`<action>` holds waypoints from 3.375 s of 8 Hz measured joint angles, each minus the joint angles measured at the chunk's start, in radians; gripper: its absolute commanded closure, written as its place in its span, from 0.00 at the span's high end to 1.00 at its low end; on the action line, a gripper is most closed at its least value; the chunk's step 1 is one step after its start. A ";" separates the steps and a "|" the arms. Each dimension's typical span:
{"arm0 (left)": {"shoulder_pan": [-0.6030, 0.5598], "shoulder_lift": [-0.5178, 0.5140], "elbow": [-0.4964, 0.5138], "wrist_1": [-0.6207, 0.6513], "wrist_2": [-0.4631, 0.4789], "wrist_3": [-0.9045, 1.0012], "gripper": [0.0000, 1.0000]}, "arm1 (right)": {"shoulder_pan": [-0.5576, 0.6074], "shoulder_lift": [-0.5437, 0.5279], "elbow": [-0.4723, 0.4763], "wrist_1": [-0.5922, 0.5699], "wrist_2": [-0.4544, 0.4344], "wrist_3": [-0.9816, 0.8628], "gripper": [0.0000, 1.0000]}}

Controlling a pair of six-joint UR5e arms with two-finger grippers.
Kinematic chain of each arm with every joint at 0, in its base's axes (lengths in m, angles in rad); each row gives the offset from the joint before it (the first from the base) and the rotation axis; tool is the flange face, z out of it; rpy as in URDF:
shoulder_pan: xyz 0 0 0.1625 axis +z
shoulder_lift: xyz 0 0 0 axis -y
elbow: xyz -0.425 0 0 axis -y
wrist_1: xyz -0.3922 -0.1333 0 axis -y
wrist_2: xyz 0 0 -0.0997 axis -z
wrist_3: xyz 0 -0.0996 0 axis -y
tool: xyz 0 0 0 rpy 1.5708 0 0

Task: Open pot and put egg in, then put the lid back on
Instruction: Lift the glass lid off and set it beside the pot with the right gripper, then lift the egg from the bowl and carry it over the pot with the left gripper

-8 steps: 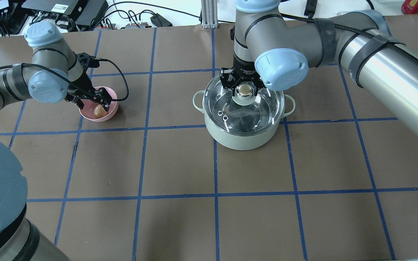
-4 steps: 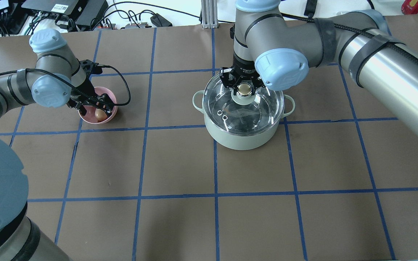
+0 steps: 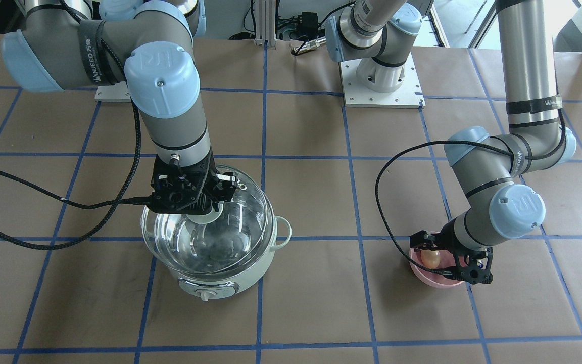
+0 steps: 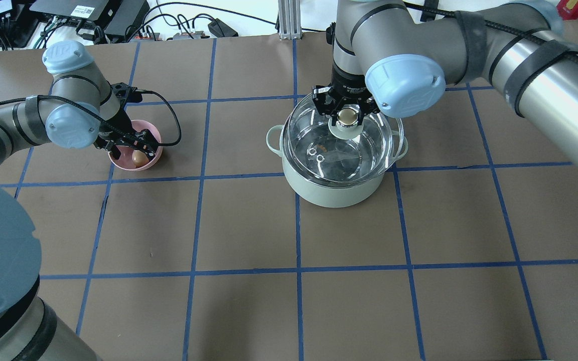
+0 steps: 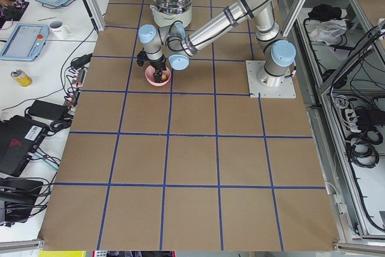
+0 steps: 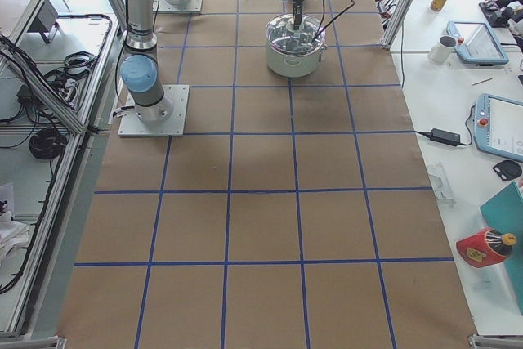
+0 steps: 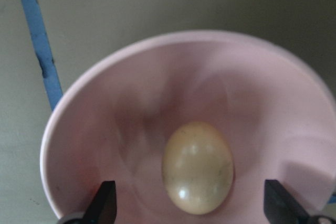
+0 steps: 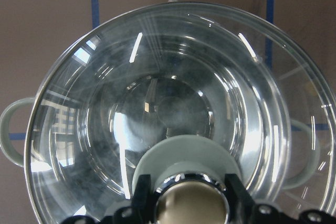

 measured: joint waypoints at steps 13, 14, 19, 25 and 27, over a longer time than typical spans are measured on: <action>-0.001 0.010 0.015 0.036 0.009 -0.055 0.19 | -0.424 -0.166 -0.016 0.129 -0.018 -0.654 0.02; -0.004 0.038 0.026 0.027 0.010 -0.067 0.19 | -0.425 -0.166 -0.017 0.129 -0.021 -0.656 0.02; -0.211 0.164 0.219 -0.248 -0.024 -0.351 0.22 | -0.427 -0.165 -0.017 0.122 -0.021 -0.667 0.01; -0.587 0.109 0.346 -0.211 -0.126 -0.714 0.22 | -0.427 -0.161 -0.016 0.121 -0.021 -0.677 0.01; -0.639 0.046 0.352 -0.149 -0.125 -0.771 0.22 | -0.427 -0.160 -0.016 0.120 -0.021 -0.682 0.01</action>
